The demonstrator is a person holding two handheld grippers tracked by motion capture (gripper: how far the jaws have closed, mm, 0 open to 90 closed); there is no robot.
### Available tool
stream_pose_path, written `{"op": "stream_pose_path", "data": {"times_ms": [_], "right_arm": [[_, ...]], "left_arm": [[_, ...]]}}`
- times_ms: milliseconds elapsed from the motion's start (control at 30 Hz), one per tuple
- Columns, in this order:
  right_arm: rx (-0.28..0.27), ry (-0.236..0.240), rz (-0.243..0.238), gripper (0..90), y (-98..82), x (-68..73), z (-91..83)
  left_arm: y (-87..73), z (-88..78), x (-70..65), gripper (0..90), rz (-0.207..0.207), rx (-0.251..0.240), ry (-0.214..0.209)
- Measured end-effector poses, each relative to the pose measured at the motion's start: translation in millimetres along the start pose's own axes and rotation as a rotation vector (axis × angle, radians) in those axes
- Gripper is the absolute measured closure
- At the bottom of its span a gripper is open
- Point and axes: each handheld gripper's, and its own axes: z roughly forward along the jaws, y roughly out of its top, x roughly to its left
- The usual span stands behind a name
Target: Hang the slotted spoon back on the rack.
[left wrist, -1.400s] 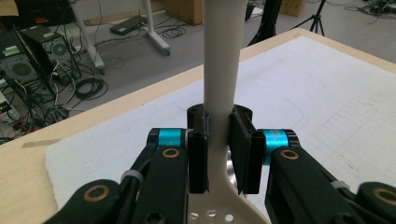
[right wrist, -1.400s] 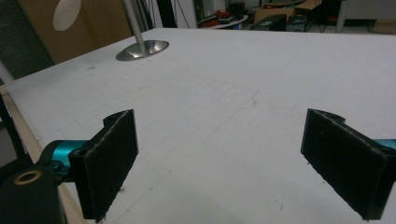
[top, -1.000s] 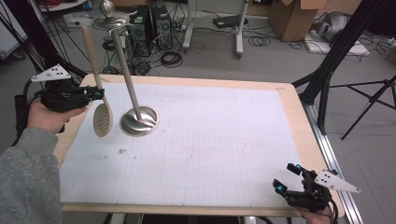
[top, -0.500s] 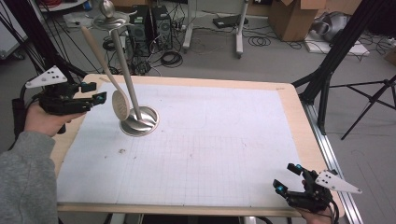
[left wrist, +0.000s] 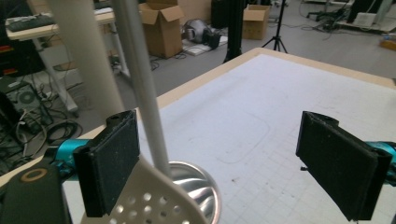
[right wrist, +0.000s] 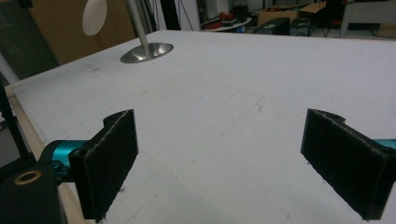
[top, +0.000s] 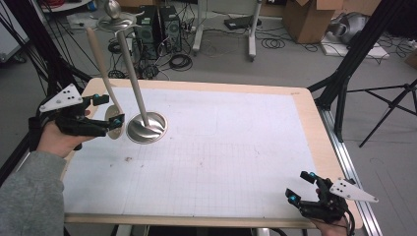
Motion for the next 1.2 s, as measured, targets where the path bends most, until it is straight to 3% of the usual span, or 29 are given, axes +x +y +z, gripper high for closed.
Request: {"op": "stream_pose_path", "data": {"times_ms": [400,567,1067,1200], "right_arm": [[-0.004,0.011,-0.024,10.0,4.2,4.4,4.0],[-0.001,0.017,-0.030,10.0,6.1,6.3,7.1],[-0.001,0.044,-0.056,10.0,13.5,13.2,20.1],[-0.001,0.047,-0.064,9.9,14.8,13.3,22.1]], "left_arm": [[-21.6,-6.5,-30.6,13.2,0.019,-0.052,-0.027],[-34.0,-11.5,-40.0,13.4,0.030,-0.054,0.009],[-70.8,-28.9,-53.8,13.2,-0.034,-0.070,0.062],[-78.0,-30.1,-59.2,13.2,-0.032,-0.081,0.084]]}}
